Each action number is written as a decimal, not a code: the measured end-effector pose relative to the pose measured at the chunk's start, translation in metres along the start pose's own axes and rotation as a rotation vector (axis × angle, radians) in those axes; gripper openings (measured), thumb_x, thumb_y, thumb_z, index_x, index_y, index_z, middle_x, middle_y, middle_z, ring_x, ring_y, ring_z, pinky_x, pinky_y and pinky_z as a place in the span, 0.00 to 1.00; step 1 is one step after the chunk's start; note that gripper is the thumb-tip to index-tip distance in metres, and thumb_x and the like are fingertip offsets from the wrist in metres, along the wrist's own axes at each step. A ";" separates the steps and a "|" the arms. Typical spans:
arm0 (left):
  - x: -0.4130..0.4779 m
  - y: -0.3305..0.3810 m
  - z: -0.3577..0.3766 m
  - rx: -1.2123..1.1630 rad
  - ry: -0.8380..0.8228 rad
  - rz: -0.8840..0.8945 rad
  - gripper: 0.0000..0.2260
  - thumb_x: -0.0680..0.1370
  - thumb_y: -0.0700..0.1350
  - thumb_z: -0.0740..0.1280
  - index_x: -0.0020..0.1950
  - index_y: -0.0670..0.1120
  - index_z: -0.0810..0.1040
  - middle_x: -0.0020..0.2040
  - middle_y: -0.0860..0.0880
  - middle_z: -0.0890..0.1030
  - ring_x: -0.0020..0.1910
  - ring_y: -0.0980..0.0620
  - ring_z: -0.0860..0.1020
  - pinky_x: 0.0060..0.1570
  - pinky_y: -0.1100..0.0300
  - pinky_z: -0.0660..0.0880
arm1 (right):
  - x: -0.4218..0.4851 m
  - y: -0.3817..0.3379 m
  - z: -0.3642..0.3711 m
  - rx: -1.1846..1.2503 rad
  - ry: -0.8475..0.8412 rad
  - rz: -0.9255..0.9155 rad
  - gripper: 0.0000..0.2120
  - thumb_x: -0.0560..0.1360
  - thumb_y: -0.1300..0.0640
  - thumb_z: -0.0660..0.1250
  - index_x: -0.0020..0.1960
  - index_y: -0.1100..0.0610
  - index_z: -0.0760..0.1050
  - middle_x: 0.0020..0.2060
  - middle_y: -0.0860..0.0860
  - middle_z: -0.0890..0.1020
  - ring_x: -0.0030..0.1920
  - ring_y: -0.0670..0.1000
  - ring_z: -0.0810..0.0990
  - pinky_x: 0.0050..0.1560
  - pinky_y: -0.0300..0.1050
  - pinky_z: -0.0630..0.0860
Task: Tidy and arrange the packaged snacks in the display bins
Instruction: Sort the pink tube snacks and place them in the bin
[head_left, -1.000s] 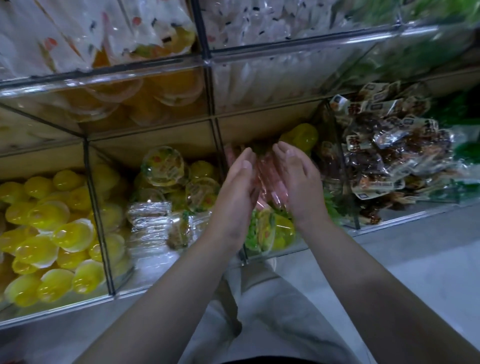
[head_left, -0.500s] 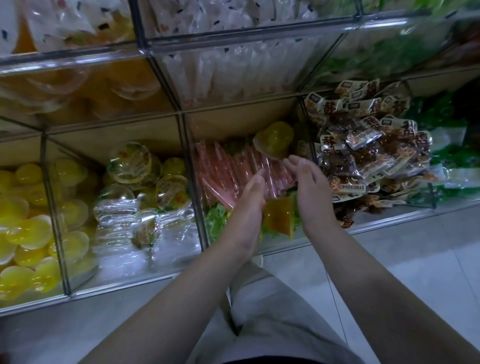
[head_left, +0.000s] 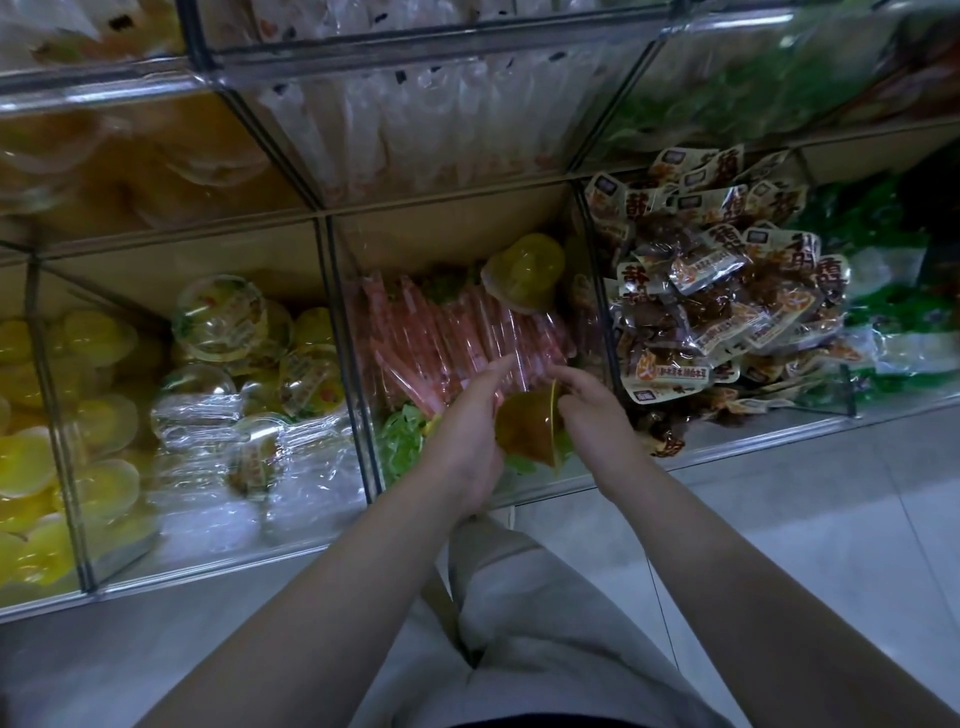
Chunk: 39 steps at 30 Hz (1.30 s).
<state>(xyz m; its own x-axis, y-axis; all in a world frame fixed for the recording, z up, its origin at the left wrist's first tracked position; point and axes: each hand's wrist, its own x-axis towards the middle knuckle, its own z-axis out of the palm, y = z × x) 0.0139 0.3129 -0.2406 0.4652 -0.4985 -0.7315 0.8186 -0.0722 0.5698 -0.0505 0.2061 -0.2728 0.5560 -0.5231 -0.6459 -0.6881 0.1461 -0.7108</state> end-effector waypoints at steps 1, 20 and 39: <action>0.001 0.000 -0.001 -0.007 0.002 -0.010 0.19 0.83 0.52 0.54 0.74 0.52 0.68 0.72 0.53 0.66 0.48 0.64 0.72 0.49 0.62 0.72 | 0.000 -0.001 -0.001 -0.001 -0.010 0.010 0.20 0.78 0.65 0.57 0.64 0.50 0.74 0.62 0.50 0.78 0.61 0.50 0.76 0.63 0.46 0.73; -0.008 0.017 -0.041 -0.033 -0.115 0.112 0.19 0.80 0.37 0.55 0.71 0.41 0.70 0.62 0.40 0.78 0.58 0.47 0.76 0.63 0.51 0.70 | -0.014 -0.030 0.013 0.216 0.005 -0.158 0.14 0.76 0.66 0.67 0.51 0.47 0.78 0.50 0.50 0.84 0.53 0.50 0.83 0.55 0.45 0.79; -0.055 0.070 -0.150 -0.180 -0.003 0.367 0.22 0.77 0.36 0.60 0.71 0.40 0.69 0.59 0.43 0.79 0.55 0.49 0.77 0.55 0.56 0.75 | -0.050 -0.111 0.132 0.178 -0.122 -0.297 0.15 0.78 0.61 0.64 0.64 0.52 0.77 0.53 0.47 0.82 0.45 0.41 0.81 0.44 0.38 0.77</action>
<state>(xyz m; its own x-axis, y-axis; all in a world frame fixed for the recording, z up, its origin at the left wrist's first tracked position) 0.0962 0.4650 -0.2164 0.7366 -0.4656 -0.4906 0.6446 0.2635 0.7177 0.0597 0.3274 -0.1981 0.7783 -0.4621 -0.4251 -0.4025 0.1525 -0.9026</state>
